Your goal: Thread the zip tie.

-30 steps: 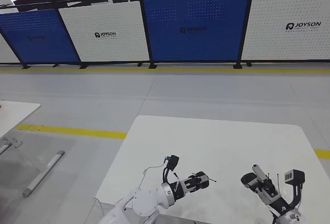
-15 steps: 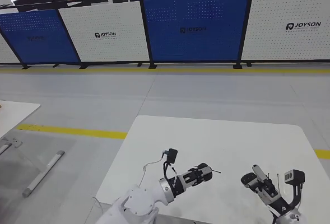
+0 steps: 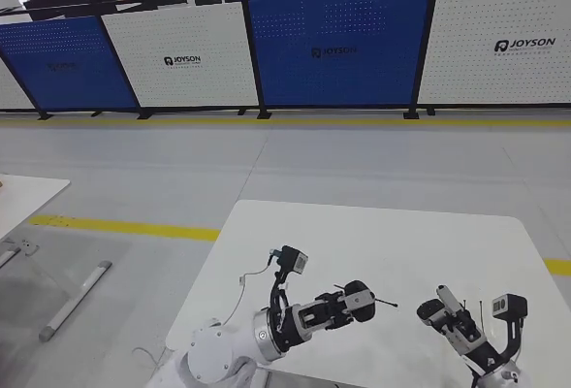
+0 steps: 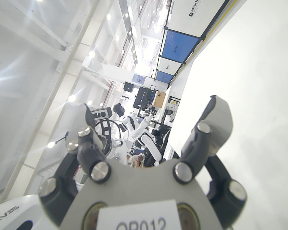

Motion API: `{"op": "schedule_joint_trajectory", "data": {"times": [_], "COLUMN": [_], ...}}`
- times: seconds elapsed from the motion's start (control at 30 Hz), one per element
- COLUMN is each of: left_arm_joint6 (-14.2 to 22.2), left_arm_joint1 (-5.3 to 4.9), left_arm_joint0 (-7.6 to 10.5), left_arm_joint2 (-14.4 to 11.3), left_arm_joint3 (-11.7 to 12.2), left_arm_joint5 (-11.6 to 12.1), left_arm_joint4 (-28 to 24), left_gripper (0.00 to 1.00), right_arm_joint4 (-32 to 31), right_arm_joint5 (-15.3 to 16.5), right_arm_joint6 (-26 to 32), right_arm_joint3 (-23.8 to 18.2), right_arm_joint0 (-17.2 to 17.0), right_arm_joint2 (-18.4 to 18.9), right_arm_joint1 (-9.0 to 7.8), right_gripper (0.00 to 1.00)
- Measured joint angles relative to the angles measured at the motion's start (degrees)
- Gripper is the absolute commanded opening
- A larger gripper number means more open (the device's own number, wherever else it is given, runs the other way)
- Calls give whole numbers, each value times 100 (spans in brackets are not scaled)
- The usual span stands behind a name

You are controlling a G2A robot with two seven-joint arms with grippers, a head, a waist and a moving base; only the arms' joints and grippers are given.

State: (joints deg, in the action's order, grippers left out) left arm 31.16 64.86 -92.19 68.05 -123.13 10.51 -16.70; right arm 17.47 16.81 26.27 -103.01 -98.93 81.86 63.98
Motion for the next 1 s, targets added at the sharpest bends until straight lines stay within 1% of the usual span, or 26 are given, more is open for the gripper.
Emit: {"op": "schedule_joint_trajectory", "data": {"times": [0.1, 0.37, 0.43, 0.5, 0.53, 0.6, 0.63, 0.87, 1.0], "left_arm_joint6": [73, 68, 38, 7, -49, -125, -151, -160, -149], "left_arm_joint1": [-7, -7, 1, 11, 17, 19, 19, 18, 20], "left_arm_joint0": [17, 19, 38, 74, 80, 50, 33, 33, 112], "left_arm_joint2": [-11, -9, -53, -86, -74, -49, -39, -49, -205], "left_arm_joint3": [31, 34, 31, 43, 42, 39, 40, 56, 271], "left_arm_joint5": [-15, -20, 1, 113, 242, 406, 444, 416, 121], "left_arm_joint4": [-36, -32, -112, -281, -397, -483, -486, -466, -280], "left_gripper": [0, 0, 0, 0, 0, 0, 0, 0, 0], "right_arm_joint4": [0, 0, 0, 0, 0, 0, 0, 0, 0], "right_arm_joint5": [0, 0, 0, 0, 0, 0, 0, 0, 0], "right_arm_joint6": [0, 0, 0, 0, 0, 0, 0, 0, 0], "right_arm_joint3": [0, 0, 0, 0, 0, 0, 0, 0, 0], "right_arm_joint0": [0, 0, 0, 0, 0, 0, 0, 0, 0], "right_arm_joint2": [0, 0, 0, 0, 0, 0, 0, 0, 0], "right_arm_joint1": [0, 0, 0, 0, 0, 0, 0, 0, 0], "right_gripper": [100, 100, 100, 100, 100, 100, 100, 100, 100]}}
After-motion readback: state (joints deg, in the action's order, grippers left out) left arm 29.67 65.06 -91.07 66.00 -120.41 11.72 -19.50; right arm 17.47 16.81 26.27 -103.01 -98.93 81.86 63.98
